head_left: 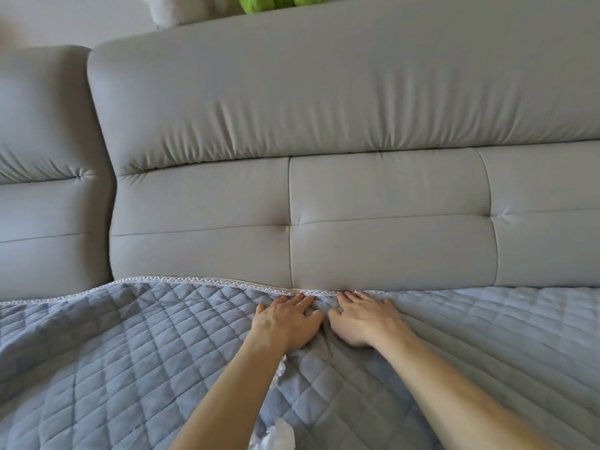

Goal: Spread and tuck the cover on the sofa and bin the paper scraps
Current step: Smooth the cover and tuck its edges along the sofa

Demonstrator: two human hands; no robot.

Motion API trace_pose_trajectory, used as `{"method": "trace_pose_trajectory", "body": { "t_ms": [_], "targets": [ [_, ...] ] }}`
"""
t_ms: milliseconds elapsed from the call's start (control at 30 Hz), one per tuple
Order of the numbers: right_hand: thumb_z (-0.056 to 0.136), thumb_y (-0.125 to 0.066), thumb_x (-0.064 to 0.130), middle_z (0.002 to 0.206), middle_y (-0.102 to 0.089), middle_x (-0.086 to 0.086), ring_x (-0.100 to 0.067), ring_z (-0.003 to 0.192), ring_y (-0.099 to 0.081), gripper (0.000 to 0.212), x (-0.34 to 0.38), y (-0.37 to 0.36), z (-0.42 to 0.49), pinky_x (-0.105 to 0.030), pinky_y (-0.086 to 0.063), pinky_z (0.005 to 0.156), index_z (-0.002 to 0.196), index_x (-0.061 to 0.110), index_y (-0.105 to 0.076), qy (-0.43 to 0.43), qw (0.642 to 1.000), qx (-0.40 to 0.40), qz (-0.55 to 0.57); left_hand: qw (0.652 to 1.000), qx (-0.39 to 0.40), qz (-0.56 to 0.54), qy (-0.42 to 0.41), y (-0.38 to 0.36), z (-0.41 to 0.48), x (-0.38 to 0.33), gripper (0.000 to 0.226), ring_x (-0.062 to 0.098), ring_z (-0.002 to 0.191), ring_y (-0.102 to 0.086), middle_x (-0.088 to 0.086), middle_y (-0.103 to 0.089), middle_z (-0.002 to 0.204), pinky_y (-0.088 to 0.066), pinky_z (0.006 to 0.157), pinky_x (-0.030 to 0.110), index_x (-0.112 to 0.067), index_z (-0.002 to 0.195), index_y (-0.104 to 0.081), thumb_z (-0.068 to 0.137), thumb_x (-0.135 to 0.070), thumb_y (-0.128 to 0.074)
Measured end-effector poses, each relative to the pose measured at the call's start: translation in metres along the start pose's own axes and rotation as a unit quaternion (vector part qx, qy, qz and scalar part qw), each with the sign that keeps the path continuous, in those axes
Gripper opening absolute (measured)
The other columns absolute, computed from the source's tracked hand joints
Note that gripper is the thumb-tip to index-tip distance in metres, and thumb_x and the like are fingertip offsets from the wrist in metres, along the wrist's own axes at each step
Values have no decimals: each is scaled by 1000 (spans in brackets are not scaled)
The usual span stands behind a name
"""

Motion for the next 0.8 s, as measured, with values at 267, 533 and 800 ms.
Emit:
{"method": "trace_pose_trajectory", "body": {
  "t_ms": [267, 533, 800],
  "targets": [
    [92, -12, 51, 151, -43, 2, -21, 142, -32, 68, 10, -37, 17, -50, -22, 113, 141, 20, -48, 8, 1000, 0, 7, 998, 11, 56, 15, -27, 19, 14, 53, 22, 138, -32, -10, -36, 153, -23, 105, 57, -40, 140, -41, 94, -44, -15],
    [95, -30, 29, 149, -46, 8, -12, 139, -38, 52, 5, -6, -10, -31, -28, 115, 145, 23, -45, 141, 977, -148, 66, 984, -173, -2, -43, -13, -4, -13, 50, 4, 140, -31, -21, -38, 151, -25, 114, 33, -38, 146, -40, 97, -38, -27],
    [88, -8, 42, 149, -46, 5, -20, 136, -41, 65, 21, -22, 24, -43, -31, 110, 137, 29, -48, 104, 994, -26, 17, 997, -71, -6, -34, -17, 18, 1, 46, 11, 137, -35, -12, -44, 148, -28, 113, 40, -36, 136, -48, 98, -35, -23]
  ]
}}
Point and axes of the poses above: each hand's wrist, its own z-axis towards the middle knuckle, its own y-axis out of the back of the hand, x = y × z, the point moved 7 cm from there along z, towards the middle knuckle
